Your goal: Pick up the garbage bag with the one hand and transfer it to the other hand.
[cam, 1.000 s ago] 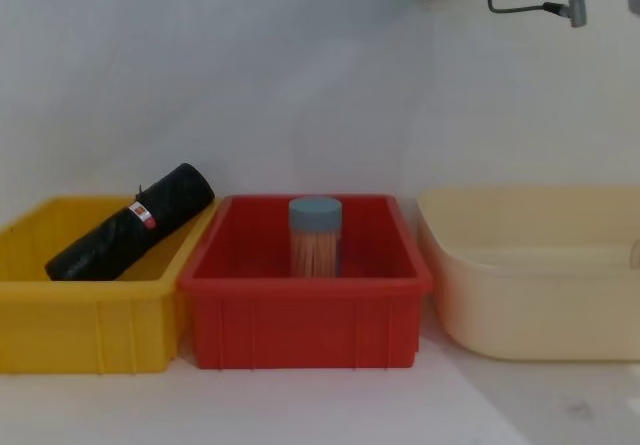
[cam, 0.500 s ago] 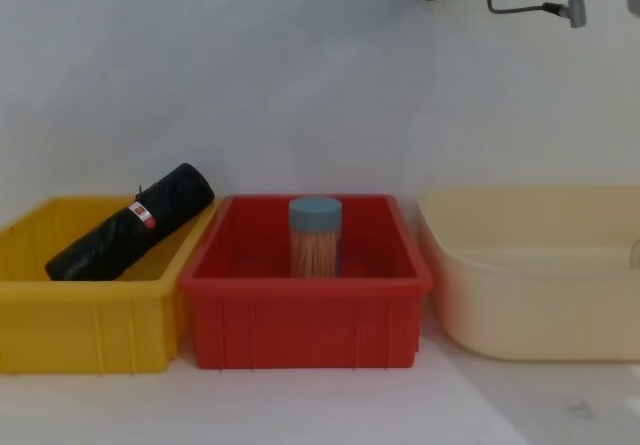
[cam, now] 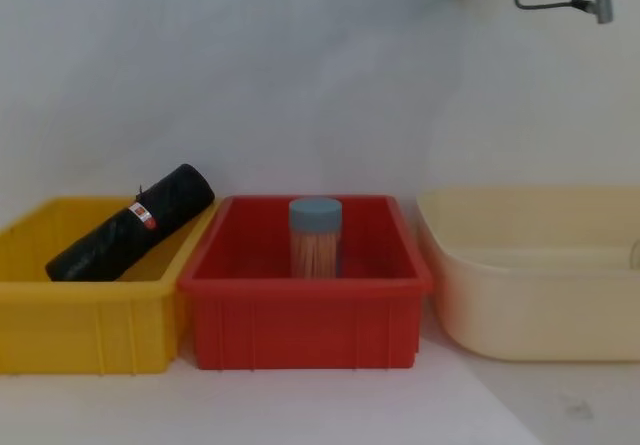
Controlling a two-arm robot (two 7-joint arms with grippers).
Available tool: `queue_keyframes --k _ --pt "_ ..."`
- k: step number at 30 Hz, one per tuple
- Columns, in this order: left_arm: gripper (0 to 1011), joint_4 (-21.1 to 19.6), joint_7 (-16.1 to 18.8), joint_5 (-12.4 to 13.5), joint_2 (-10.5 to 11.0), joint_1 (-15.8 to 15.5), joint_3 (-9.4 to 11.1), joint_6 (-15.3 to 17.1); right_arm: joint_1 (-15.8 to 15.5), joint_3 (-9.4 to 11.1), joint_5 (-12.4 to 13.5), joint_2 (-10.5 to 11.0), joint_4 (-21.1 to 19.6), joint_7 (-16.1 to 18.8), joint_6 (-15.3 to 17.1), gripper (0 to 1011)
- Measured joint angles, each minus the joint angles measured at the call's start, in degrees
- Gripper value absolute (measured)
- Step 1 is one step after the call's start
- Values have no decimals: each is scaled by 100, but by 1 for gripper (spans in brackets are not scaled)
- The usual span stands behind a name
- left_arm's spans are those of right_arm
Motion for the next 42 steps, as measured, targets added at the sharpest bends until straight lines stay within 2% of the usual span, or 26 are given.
queue_keyframes --k 7,13,16,17,20,25,32,42 --pt "1001 0 0 0 0 0 0 0 -185 237 -30 120 -272 -214 278 467" --pt "1001 0 0 0 0 0 0 0 -545 494 -27 356 -827 -267 758 467" --pt "1001 0 0 0 0 0 0 0 -753 614 19 511 -1154 -169 1052 467" --pt "1001 0 0 0 0 0 0 0 -753 614 19 511 -1154 -169 1052 467" --pt "1001 0 0 0 0 0 0 0 -944 705 103 665 -1442 21 1278 466" --pt "1001 0 0 1 0 0 0 0 -1131 793 224 836 -1715 296 1463 467" --pt "1001 0 0 1 0 0 0 0 -1340 874 461 1073 -2000 783 1589 467" --pt "1001 0 0 0 0 0 0 0 -1506 932 864 1369 -2214 1532 1600 756"
